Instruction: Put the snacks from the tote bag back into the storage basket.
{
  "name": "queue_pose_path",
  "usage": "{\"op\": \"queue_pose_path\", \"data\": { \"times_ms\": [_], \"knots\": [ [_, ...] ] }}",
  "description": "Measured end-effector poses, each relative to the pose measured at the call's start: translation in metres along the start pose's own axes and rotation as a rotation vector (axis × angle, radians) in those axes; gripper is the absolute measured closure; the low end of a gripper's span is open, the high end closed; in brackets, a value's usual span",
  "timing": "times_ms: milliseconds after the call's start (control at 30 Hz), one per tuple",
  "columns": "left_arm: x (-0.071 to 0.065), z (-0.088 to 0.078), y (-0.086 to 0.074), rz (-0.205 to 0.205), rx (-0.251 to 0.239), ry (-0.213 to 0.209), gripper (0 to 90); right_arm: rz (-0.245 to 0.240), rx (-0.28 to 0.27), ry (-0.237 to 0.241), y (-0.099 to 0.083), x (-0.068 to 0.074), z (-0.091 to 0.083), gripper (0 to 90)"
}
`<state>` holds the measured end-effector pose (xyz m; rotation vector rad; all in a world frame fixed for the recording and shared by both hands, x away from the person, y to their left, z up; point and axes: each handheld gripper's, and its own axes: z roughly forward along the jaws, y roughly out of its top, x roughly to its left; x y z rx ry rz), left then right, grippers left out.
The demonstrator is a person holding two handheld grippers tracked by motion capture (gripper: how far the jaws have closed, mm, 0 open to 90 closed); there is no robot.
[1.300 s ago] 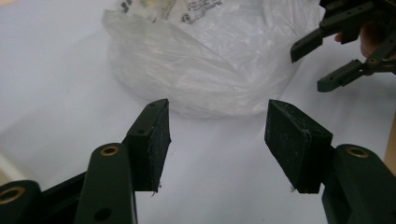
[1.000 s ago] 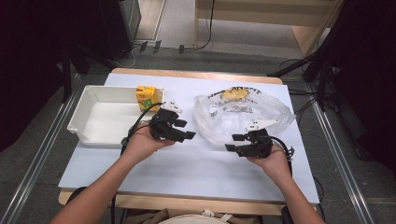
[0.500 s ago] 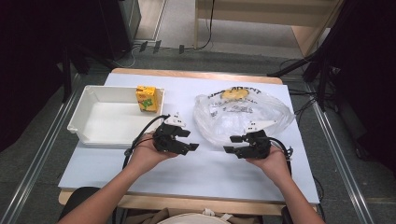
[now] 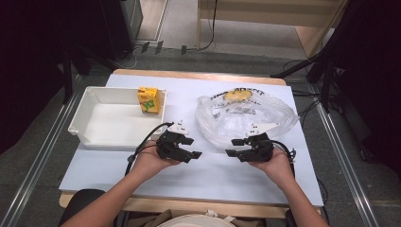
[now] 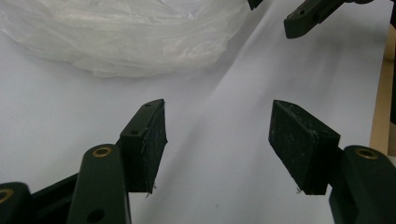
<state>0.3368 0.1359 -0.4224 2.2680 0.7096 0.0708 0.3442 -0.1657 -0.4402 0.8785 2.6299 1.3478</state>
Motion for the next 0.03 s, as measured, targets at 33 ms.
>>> {"op": "queue_pose_path", "data": {
  "times_ms": [33],
  "knots": [
    [0.0003,0.0009,-0.0007,0.008,0.001,-0.001,37.2,-0.003,-0.002,0.000,-0.0001,0.0004,-0.0001,48.6]
  ]
}}
